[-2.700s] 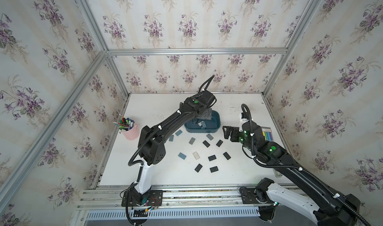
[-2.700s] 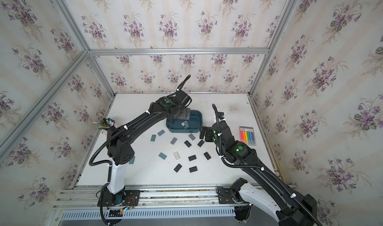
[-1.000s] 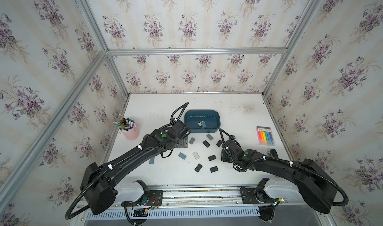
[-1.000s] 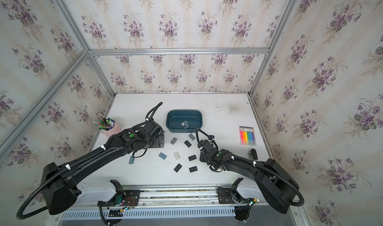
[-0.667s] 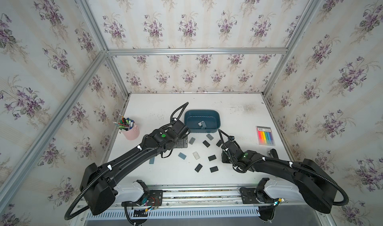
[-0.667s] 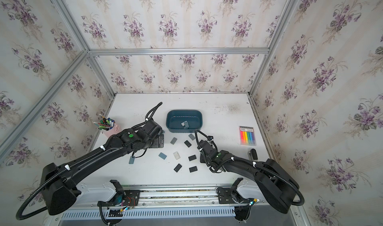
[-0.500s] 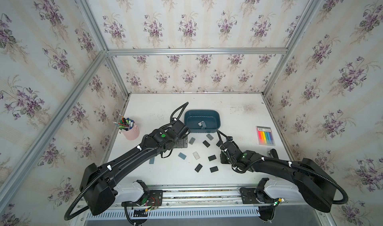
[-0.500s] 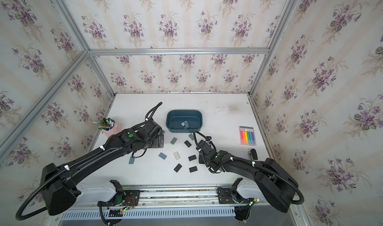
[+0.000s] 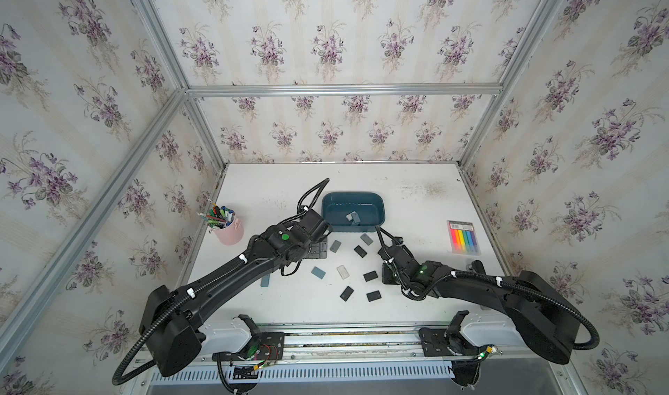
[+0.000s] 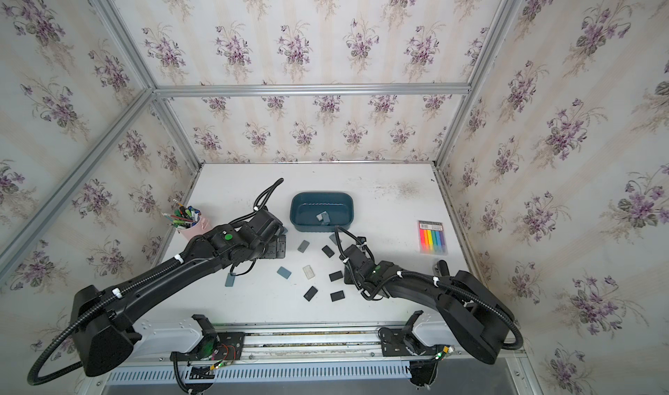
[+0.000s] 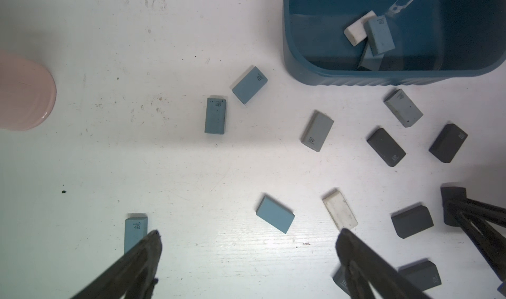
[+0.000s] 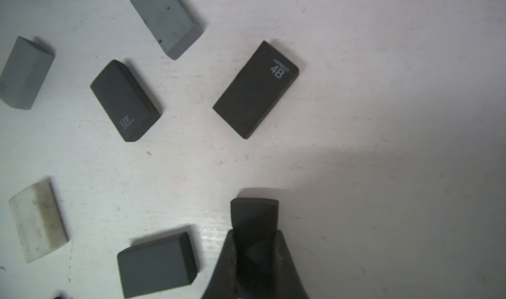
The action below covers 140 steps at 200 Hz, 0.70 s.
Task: Put the eraser in the storage box
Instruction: Pick up the eraser from the center of the board.
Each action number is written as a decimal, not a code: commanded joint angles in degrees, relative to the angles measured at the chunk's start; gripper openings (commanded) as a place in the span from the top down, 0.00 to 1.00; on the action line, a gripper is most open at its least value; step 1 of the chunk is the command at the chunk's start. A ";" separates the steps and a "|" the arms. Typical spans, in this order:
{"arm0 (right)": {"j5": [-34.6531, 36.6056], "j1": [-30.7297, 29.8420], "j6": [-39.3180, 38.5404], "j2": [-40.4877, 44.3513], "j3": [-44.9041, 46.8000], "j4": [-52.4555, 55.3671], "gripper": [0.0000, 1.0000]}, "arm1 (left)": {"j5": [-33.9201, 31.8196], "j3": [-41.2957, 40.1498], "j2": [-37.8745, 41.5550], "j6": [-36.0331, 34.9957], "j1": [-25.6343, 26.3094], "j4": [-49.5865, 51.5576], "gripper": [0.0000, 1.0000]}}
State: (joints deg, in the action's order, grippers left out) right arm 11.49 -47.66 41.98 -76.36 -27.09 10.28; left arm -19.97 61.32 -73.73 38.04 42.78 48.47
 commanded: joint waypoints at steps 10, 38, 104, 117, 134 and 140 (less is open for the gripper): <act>-6.68 -0.11 0.93 0.35 -0.85 13.56 0.93 | -0.73 -0.49 -0.09 0.13 -0.22 -0.29 0.00; -4.60 -0.16 -0.09 1.34 -4.39 16.74 0.93 | -0.34 -0.94 -0.25 0.10 -0.17 -0.74 0.00; 0.18 -0.15 -3.14 3.02 -14.80 22.44 0.93 | 0.46 -3.52 -0.25 0.45 -0.25 -2.21 0.00; 0.47 -0.15 -3.71 2.72 -16.78 22.46 0.93 | 0.54 -4.04 -0.05 0.53 -0.25 -2.50 0.00; 0.56 -0.15 -4.56 1.95 -19.07 22.49 0.93 | 0.46 -4.74 0.25 0.74 -0.33 -2.66 0.00; 0.69 -0.15 -4.90 1.55 -20.10 22.50 0.93 | 0.50 -5.00 0.38 0.79 -0.33 -2.83 0.00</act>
State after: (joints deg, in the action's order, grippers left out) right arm 10.46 -47.83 38.50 -73.93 -44.42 31.27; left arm -19.29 56.97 -73.84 38.02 42.52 46.70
